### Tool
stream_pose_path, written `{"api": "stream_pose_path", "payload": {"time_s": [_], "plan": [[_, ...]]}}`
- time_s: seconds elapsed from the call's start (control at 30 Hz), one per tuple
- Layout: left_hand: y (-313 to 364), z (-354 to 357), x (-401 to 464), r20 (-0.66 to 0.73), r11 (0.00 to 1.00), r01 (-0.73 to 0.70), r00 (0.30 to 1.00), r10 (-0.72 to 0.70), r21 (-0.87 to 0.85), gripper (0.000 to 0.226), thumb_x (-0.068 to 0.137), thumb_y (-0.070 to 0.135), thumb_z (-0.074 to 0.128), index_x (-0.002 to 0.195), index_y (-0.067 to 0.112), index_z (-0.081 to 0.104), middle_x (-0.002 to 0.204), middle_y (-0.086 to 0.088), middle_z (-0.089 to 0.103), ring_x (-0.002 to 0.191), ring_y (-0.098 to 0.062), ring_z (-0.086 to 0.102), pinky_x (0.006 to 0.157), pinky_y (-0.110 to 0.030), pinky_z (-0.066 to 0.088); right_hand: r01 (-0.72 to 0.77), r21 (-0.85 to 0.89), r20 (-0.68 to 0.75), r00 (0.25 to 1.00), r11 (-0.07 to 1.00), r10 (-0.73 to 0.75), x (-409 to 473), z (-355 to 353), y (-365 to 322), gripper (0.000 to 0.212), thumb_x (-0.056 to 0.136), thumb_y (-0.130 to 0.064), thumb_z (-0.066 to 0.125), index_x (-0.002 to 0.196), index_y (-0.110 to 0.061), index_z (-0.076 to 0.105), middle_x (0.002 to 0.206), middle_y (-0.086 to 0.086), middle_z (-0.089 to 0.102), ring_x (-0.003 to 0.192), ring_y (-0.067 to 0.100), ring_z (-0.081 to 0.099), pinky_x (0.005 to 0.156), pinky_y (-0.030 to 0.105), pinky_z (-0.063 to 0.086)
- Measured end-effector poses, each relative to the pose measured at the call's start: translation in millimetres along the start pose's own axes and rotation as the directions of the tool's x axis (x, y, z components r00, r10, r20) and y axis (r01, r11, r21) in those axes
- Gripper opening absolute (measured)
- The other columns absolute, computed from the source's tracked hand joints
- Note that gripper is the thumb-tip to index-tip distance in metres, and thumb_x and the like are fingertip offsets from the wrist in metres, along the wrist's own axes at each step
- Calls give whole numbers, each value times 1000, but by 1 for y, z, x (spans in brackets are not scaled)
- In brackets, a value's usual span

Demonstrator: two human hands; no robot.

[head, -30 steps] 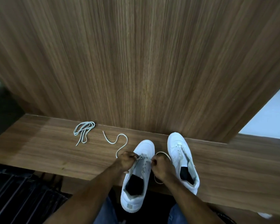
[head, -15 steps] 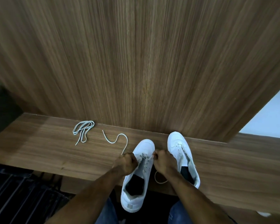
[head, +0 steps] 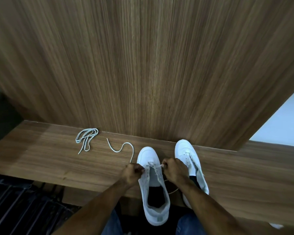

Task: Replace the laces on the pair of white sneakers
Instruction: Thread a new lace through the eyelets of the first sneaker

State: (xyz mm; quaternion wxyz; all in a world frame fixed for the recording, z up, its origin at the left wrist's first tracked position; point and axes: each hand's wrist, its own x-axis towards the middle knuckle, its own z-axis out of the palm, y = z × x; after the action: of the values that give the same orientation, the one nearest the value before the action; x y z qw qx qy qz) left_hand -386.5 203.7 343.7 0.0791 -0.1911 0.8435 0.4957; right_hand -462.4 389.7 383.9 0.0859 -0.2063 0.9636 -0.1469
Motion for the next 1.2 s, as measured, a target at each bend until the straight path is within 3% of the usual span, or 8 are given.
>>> {"api": "stream_pose_path", "payload": {"time_s": [0.13, 0.47, 0.57, 0.63, 0.77, 0.9, 1.0, 1.2], "plan": [[11, -15, -3, -151, 868, 79, 988, -4, 491, 16, 87, 36, 60, 99, 36, 69, 106, 2, 68, 102, -22, 64, 81, -30, 47, 111, -250, -9, 993, 962, -116, 0, -3, 6, 25, 81, -22, 49, 98, -23, 68, 100, 0, 72, 103, 22, 63, 110, 36, 28], [22, -13, 4, -251, 835, 267, 955, -161, 481, 39, 88, 45, 50, 121, 27, 58, 130, -3, 57, 121, -25, 54, 97, -36, 42, 149, -359, 83, 988, 921, -128, 2, -11, 11, 24, 81, -20, 53, 100, -19, 67, 104, 3, 71, 107, 24, 61, 118, 37, 19], [27, -12, -2, -275, 854, 262, 950, -147, 449, 38, 89, 44, 49, 122, 26, 59, 129, -4, 58, 120, -25, 54, 98, -36, 44, 50, -109, 94, 995, 993, -39, 2, -15, 11, 20, 81, -14, 52, 90, -20, 69, 98, 4, 72, 100, 25, 64, 99, 33, 44], [34, -13, -6, -285, 871, 197, 956, -69, 449, 33, 91, 42, 52, 119, 28, 61, 125, 1, 60, 117, -24, 56, 92, -33, 45, -79, 225, 159, 986, 971, 44, 4, -26, 11, 19, 85, -10, 55, 80, -22, 68, 88, 2, 72, 86, 23, 68, 83, 37, 54], [55, -7, -8, -187, 958, -134, 965, 184, 253, 9, 79, 35, 61, 79, 37, 69, 92, 11, 70, 88, -17, 68, 74, -29, 51, -215, 745, 238, 970, 632, 49, 8, -62, 3, 17, 88, 4, 59, 89, -12, 65, 75, 5, 68, 57, 11, 63, 65, 31, 52], [78, 19, -21, -17, 931, -355, 935, 355, -83, 13, 88, 17, 64, 98, 19, 72, 86, 9, 70, 70, 4, 60, 73, -20, 49, -217, 904, 207, 976, 368, 68, 6, -95, -22, 16, 92, -3, 58, 103, -12, 66, 73, 5, 70, 68, 14, 65, 68, 26, 54], [104, 27, -31, -3, 878, -254, 961, 276, -406, 11, 96, 11, 55, 98, 15, 65, 78, 13, 63, 67, 7, 57, 62, -9, 42, -240, 944, 217, 968, 225, 125, 6, -104, -39, 19, 92, 0, 56, 104, -11, 65, 82, 8, 71, 76, 17, 67, 63, 25, 55], [99, 11, -30, 49, 896, -196, 971, 234, -398, 22, 100, 18, 49, 85, 14, 64, 65, -1, 64, 58, -4, 59, 57, -15, 42, -218, 964, 165, 940, 153, 297, 10, -113, -22, 21, 89, 8, 53, 100, -7, 62, 79, 8, 69, 68, 14, 65, 62, 28, 55]]}}
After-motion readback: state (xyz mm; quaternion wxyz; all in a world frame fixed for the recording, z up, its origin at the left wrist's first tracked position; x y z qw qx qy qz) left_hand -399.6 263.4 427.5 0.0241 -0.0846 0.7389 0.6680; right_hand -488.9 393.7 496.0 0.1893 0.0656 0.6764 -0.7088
